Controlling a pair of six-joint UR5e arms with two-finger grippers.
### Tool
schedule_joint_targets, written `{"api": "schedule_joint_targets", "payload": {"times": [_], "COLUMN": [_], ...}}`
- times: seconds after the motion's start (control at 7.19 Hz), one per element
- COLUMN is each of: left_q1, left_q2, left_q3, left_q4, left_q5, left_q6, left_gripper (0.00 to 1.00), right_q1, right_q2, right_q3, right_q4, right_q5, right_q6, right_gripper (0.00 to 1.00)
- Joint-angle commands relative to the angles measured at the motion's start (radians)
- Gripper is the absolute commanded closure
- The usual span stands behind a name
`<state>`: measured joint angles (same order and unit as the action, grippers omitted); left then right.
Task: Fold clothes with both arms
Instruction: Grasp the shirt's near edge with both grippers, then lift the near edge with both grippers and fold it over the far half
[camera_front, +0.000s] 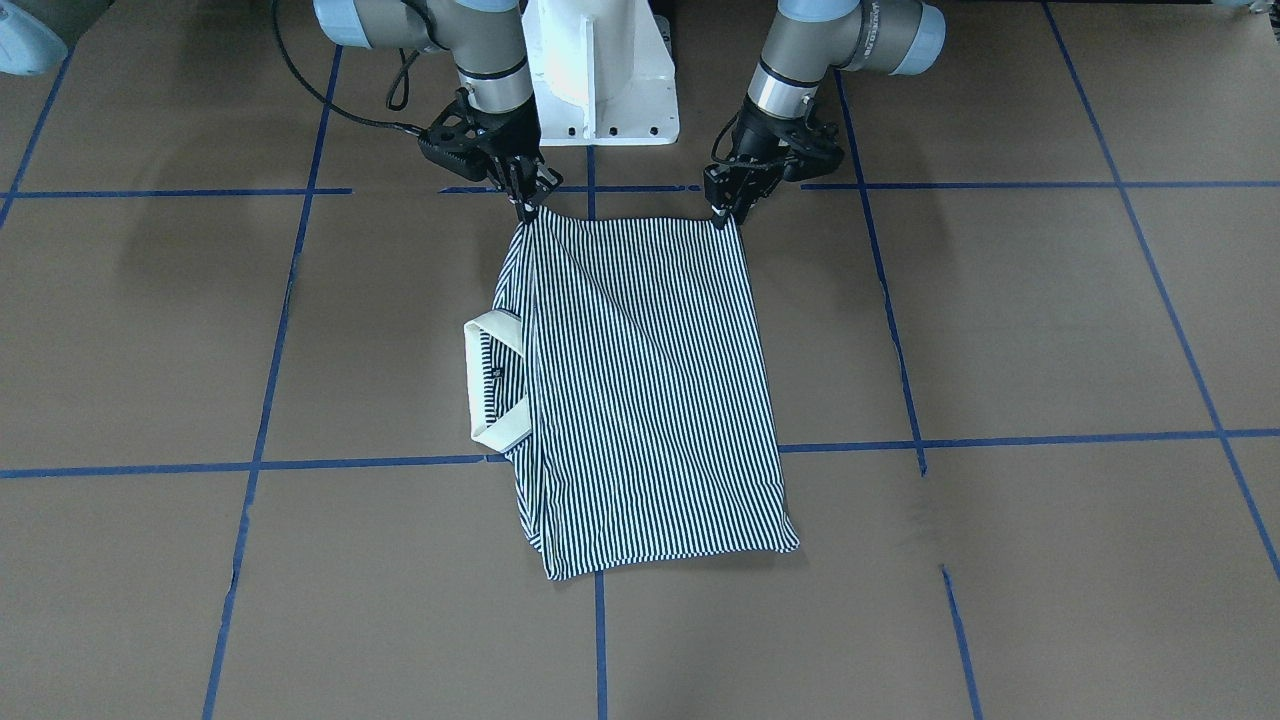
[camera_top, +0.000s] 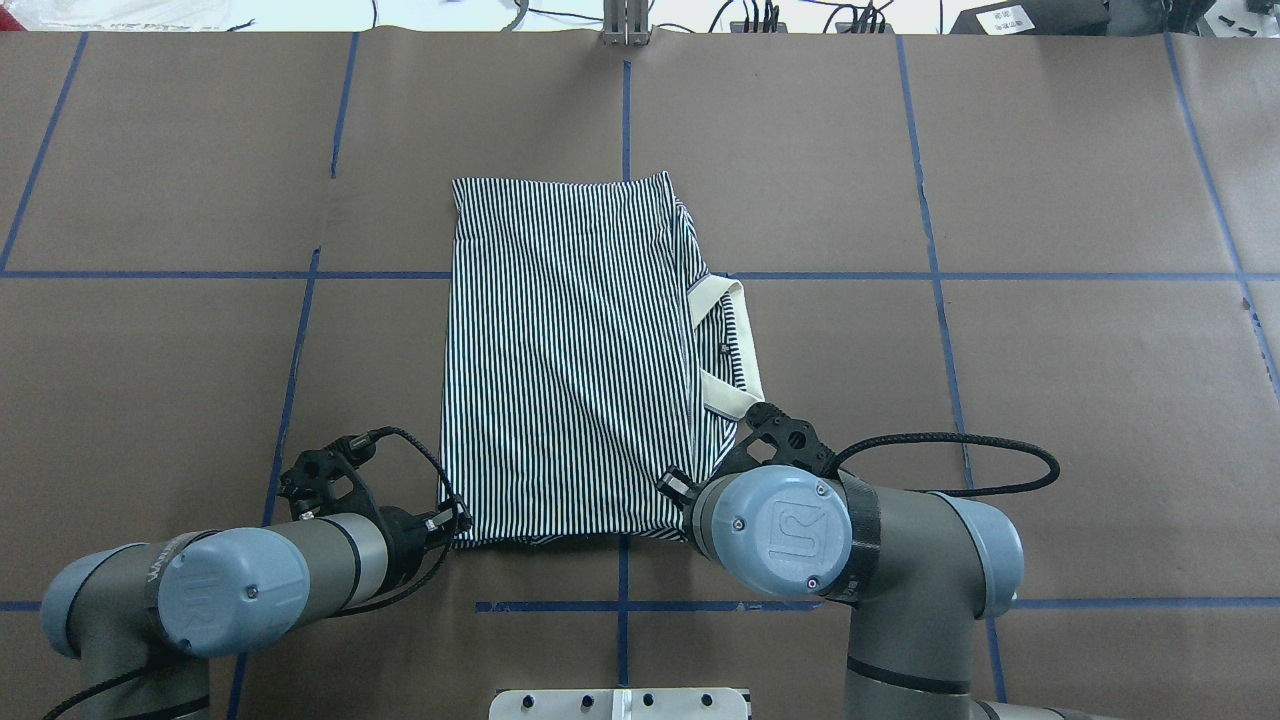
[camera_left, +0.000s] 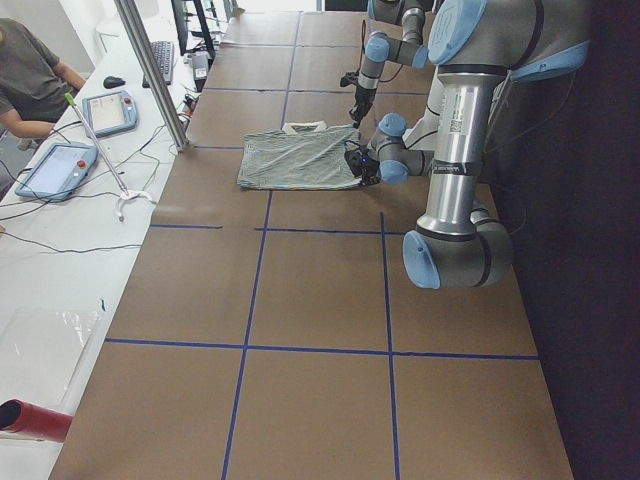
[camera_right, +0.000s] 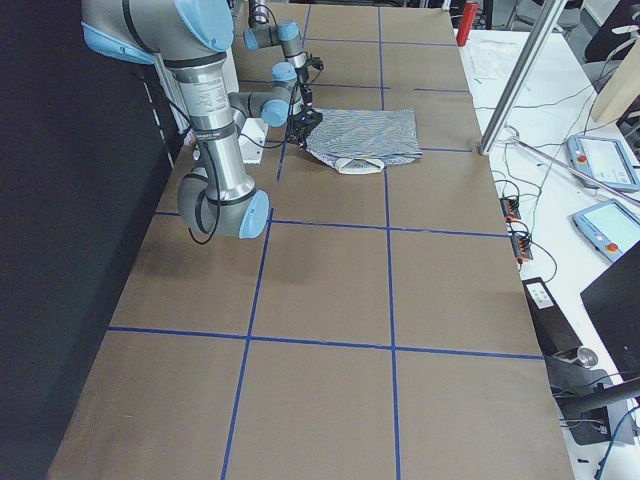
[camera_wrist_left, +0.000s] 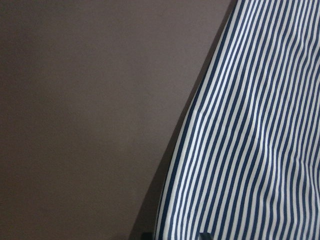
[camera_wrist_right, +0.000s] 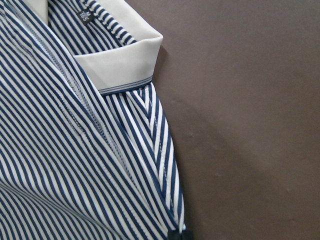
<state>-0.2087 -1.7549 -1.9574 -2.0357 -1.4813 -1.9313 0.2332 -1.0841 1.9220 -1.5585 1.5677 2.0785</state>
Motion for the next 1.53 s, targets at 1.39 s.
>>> {"api": "schedule_joint_targets", "payload": {"times": [1.39], "left_q1": [0.051], "left_q2": [-0.09], "left_q3": [-0.347], "left_q4": [0.326], "left_q5": [-0.123], "left_q6": [-0.068], "left_gripper": [1.0], "right_q1": [-0.05], "right_q2": [-0.053], "right_q3": [0.347], "right_q4": [-0.234], "right_q5": [-0.055], "right_q6": [0.065], "right_gripper": [1.0]}}
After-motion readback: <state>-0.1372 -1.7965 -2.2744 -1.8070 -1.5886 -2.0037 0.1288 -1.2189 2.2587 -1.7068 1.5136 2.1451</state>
